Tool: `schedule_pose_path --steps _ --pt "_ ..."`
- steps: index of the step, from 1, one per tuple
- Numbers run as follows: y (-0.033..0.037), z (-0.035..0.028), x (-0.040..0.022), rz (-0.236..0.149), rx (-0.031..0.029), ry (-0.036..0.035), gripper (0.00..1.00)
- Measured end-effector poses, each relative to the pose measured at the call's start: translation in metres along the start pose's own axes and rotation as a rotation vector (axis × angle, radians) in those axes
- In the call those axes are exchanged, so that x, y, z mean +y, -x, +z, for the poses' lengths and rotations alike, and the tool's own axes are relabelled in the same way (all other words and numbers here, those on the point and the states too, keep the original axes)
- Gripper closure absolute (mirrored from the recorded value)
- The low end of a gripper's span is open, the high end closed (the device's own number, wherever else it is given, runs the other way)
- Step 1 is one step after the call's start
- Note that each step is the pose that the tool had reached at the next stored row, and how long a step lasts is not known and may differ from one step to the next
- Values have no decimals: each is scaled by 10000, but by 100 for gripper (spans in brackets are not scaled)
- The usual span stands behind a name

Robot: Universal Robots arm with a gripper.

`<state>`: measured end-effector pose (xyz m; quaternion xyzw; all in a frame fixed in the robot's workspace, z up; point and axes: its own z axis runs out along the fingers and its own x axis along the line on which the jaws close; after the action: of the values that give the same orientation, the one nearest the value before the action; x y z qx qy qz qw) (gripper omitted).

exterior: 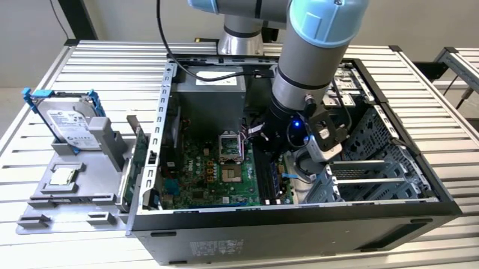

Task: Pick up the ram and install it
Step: 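Insert the ram into the slot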

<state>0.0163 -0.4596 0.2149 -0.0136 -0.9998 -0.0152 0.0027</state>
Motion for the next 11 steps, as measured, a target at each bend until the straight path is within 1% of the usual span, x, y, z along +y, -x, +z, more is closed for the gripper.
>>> schedule_pose_path --steps 4,6,11 --pt "1 46 -1 0 40 -5 100" --pt "0 51 -2 1 56 -8 100" --pt "0 53 -1 2 64 -4 100"
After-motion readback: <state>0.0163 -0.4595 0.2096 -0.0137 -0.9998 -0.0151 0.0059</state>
